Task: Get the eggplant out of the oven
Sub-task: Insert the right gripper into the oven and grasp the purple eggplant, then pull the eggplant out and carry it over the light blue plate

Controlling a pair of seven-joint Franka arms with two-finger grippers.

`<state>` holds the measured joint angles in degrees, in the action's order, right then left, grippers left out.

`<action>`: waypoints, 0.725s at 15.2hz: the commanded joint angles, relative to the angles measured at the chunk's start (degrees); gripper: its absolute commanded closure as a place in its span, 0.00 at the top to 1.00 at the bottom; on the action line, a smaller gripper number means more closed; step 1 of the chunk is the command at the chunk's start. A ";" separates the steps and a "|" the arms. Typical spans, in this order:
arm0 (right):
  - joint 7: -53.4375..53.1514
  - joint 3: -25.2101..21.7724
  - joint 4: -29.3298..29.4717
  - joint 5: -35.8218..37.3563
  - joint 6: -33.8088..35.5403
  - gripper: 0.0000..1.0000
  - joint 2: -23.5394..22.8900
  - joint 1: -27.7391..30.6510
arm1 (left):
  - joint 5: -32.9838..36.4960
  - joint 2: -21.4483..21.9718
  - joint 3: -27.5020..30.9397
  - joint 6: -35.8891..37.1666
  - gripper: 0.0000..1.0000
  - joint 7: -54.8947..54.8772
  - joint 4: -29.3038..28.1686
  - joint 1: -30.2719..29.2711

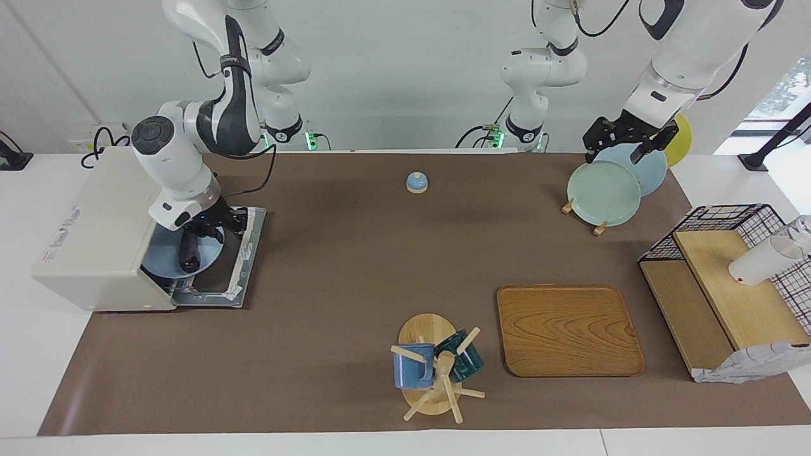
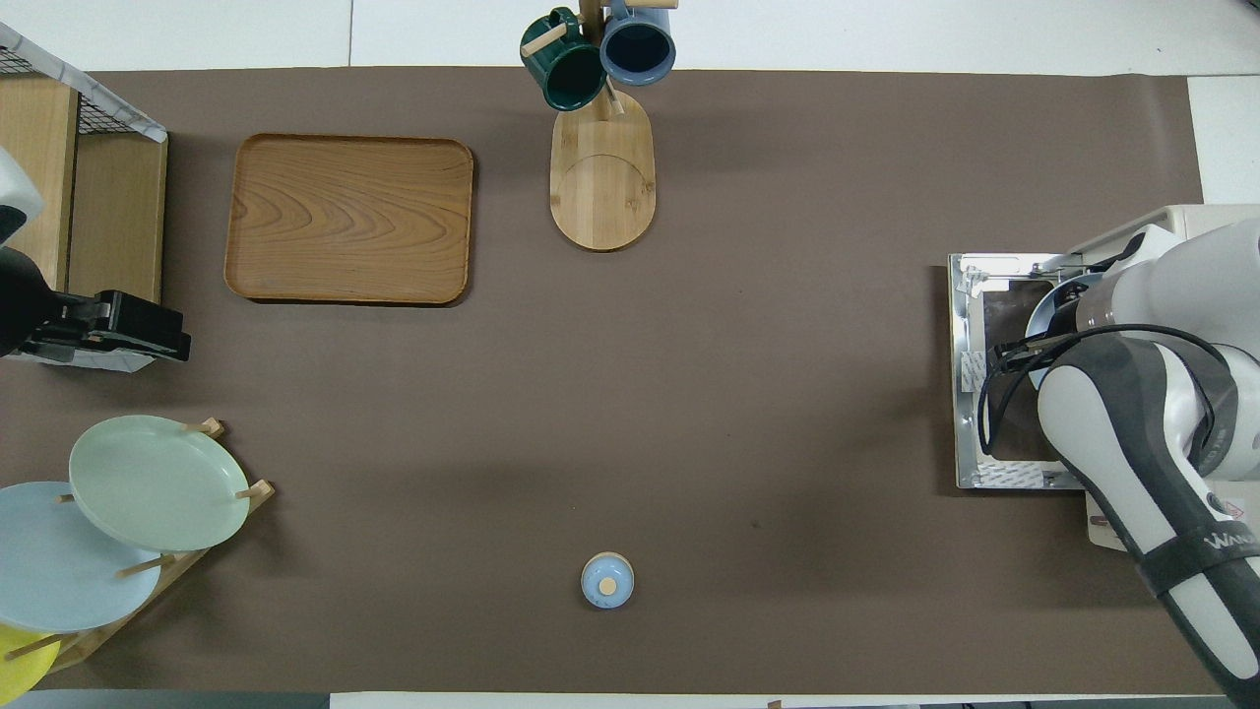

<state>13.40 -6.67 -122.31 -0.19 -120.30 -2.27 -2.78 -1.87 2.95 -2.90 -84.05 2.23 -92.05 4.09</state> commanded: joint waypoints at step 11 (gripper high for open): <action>6.29 0.26 -6.98 1.42 -7.32 0.17 2.62 2.25 | -0.50 0.83 0.17 0.38 1.00 0.41 -0.50 -0.05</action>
<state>18.49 -6.65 -126.77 0.05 -126.34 -1.63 -0.91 -1.87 2.95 -2.90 -84.05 2.23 -92.05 4.09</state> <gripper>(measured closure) 0.621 0.000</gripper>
